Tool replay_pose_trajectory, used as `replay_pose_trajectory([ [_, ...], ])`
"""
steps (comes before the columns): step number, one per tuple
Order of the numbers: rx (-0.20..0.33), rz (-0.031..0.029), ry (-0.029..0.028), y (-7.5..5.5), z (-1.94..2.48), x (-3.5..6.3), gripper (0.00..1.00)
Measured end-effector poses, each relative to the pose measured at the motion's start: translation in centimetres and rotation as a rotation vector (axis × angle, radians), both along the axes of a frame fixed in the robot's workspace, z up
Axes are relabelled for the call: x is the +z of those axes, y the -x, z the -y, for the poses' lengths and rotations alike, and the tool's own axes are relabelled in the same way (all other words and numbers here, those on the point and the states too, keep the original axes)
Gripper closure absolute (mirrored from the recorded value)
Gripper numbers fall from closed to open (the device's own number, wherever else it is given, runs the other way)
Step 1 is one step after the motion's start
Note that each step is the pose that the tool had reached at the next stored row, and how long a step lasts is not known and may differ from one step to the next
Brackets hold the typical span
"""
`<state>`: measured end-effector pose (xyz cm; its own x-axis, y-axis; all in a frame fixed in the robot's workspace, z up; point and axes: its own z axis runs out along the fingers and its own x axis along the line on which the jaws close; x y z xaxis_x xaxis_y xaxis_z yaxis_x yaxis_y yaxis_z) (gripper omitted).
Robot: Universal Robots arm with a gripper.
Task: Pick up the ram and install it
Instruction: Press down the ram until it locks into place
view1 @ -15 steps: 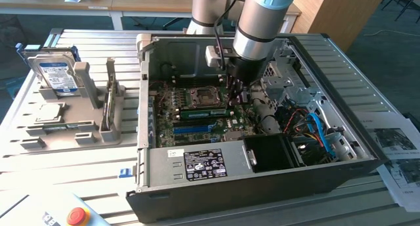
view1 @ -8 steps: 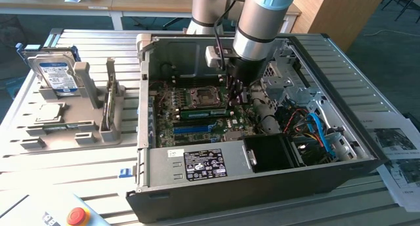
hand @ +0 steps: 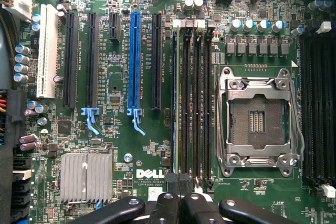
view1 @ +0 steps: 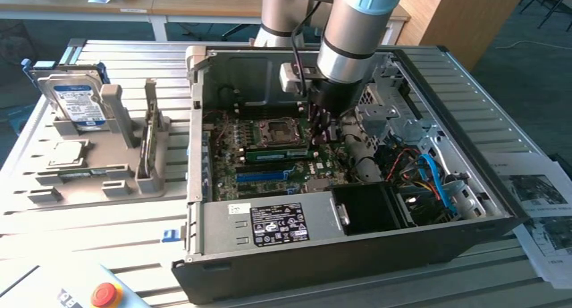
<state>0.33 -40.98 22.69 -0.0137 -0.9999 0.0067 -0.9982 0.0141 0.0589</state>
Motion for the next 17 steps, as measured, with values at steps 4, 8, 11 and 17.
replay_pose_trajectory([
  [4,0.000,0.0000,-0.0002,0.00,0.00,-0.05,0.90],
  [8,0.000,0.0000,0.0001,0.00,0.00,-0.12,0.90],
  [11,0.000,0.0000,0.0000,0.00,0.00,-0.14,0.90],
  [17,0.000,0.0000,0.0000,0.00,0.00,-0.20,0.90],
])
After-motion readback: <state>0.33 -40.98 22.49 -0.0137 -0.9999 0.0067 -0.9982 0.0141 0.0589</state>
